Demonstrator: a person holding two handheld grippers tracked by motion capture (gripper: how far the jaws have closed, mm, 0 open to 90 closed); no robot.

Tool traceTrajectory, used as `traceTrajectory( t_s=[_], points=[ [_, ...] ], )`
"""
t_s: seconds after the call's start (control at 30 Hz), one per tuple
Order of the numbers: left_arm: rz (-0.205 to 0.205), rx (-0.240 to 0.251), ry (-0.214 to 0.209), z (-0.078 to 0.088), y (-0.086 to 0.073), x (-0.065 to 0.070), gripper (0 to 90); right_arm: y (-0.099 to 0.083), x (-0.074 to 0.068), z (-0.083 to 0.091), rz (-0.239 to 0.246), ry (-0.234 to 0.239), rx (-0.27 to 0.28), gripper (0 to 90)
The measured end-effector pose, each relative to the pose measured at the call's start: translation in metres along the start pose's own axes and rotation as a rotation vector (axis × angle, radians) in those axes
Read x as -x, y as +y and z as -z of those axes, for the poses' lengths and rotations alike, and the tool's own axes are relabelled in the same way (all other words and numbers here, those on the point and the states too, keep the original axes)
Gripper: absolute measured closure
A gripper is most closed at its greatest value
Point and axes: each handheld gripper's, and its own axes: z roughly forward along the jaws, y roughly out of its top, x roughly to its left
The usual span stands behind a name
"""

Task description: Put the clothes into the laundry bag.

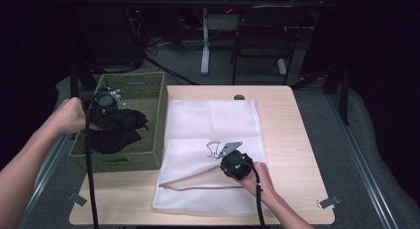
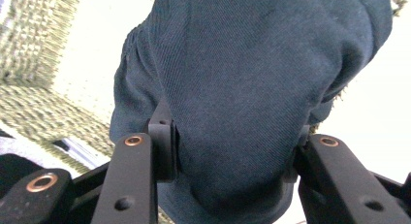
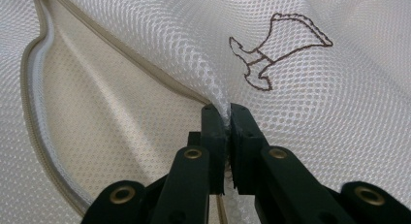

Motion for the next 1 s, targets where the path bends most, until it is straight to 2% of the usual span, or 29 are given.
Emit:
traceTrajectory(
  t_s=[0.13,0.47,0.5,0.67,0.77,0.8,0.83,0.9,1.0],
  points=[
    [0.002,-0.001,0.011,0.010,0.002,0.000,55.9,0.000,-0.001,0.000,-0.005,0.000,-0.002,86.2],
    [0.019,0.006,-0.004,0.028,0.013,0.008,55.7,0.000,-0.001,0.000,-0.003,-0.001,-0.001,86.2],
    [0.018,0.005,-0.006,0.029,0.015,0.010,55.7,0.000,-0.001,0.001,-0.016,-0.001,-0.003,86.3],
    [0.024,0.001,-0.016,0.035,0.021,0.020,55.7,0.000,-0.002,0.001,-0.015,-0.004,-0.003,86.3],
    [0.042,0.006,-0.038,0.039,0.025,0.026,55.7,0.000,-0.002,0.001,-0.013,-0.005,-0.003,86.3],
    [0.046,0.013,-0.043,0.041,0.027,0.030,55.7,0.000,-0.001,0.000,0.003,-0.005,0.001,86.2],
    [0.048,0.008,-0.051,0.042,0.028,0.032,55.7,0.000,-0.002,0.001,-0.013,-0.005,-0.003,86.3],
    [0.045,0.015,-0.061,0.045,0.031,0.038,55.7,0.000,-0.001,0.000,0.004,-0.005,0.002,86.3],
    [0.044,0.020,-0.080,0.048,0.037,0.047,55.7,0.000,-0.001,0.000,0.002,-0.006,0.001,86.3]
  ],
)
